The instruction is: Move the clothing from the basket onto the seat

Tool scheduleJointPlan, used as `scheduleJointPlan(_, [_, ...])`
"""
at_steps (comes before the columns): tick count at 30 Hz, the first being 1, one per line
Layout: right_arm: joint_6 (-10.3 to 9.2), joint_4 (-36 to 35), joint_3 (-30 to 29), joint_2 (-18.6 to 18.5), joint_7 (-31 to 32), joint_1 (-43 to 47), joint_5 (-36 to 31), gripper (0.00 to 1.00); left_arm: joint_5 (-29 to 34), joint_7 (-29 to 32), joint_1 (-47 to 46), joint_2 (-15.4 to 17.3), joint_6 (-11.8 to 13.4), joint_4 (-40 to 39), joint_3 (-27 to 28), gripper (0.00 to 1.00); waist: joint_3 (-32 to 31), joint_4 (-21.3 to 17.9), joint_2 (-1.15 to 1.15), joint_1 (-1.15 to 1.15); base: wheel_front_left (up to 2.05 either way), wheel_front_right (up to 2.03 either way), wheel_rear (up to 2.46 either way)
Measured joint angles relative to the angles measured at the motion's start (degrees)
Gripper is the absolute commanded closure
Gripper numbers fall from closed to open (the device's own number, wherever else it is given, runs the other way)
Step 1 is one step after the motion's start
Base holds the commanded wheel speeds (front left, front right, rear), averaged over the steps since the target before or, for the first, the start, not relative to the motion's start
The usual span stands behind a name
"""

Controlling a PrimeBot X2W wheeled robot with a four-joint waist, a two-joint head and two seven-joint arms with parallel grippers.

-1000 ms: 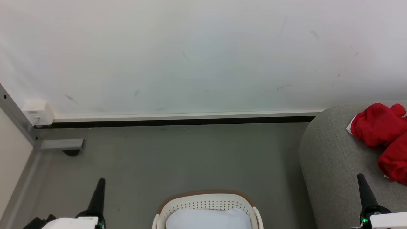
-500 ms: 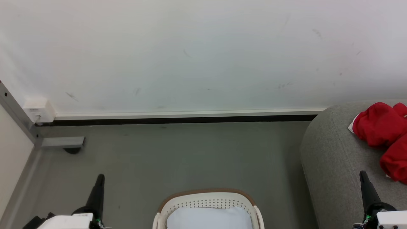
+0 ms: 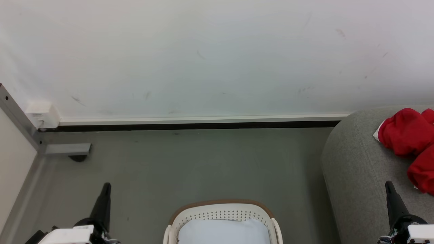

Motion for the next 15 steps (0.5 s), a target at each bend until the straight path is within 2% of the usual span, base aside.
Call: scheduleJointPlan(15, [0.00, -0.07, -0.36, 0.14, 0.49, -0.08, 1.93, 1.00, -1.52, 0.47, -0.19, 0.02, -0.07, -0.03, 0.11, 1.00, 0.16, 0.10, 0.00, 0.00, 0.00, 0.00, 0.00])
